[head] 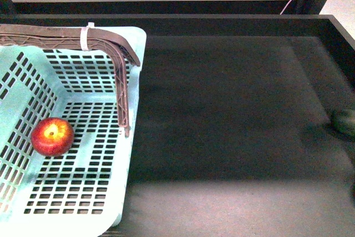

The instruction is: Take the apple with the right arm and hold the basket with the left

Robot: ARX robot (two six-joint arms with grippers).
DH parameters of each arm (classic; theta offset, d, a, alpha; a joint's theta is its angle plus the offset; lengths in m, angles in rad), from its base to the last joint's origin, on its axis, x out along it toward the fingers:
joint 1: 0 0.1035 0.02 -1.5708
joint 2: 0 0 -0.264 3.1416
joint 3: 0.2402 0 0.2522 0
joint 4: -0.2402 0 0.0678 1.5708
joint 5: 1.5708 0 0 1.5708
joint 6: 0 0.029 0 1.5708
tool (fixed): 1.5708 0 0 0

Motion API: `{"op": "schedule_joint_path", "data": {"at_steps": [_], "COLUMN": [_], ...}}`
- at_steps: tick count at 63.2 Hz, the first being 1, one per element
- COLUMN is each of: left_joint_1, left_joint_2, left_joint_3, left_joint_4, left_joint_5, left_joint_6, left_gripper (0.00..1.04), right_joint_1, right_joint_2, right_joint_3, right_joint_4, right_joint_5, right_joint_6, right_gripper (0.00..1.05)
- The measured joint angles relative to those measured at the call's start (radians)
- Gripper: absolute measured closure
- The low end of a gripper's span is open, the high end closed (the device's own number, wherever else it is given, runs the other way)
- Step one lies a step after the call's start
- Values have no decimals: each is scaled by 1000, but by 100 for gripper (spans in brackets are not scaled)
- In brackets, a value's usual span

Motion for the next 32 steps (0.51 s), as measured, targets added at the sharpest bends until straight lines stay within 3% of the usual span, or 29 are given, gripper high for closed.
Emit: {"op": "schedule_joint_path", "data": {"at_steps": [10, 12, 18, 21, 28, 32], "left_joint_1": [0, 7, 47, 66, 113, 132], "left_joint_2": [0, -1, -31, -60, -158, -194], "left_joint_3": [-2, -39, -271, -345, -426, -462], "left_joint_4": [4, 106, 656, 815, 934, 933], "left_joint_5": [2, 38, 174, 194, 228, 248], "left_joint_6": [5, 90, 621, 903, 1355, 1463], "left_gripper": [7, 11, 31, 39, 61, 71], "right_joint_1": [0, 0, 0, 0, 0, 0], "right_joint_2": [0, 0, 0, 0, 0, 0], "right_joint_3": [0, 0, 0, 0, 0, 0], "right_joint_4": [0, 0, 0, 0, 0, 0], "right_joint_5": [0, 0, 0, 0, 0, 0], "right_joint_6": [0, 0, 0, 0, 0, 0], "right_gripper": [9, 9, 9, 9, 9, 9]}}
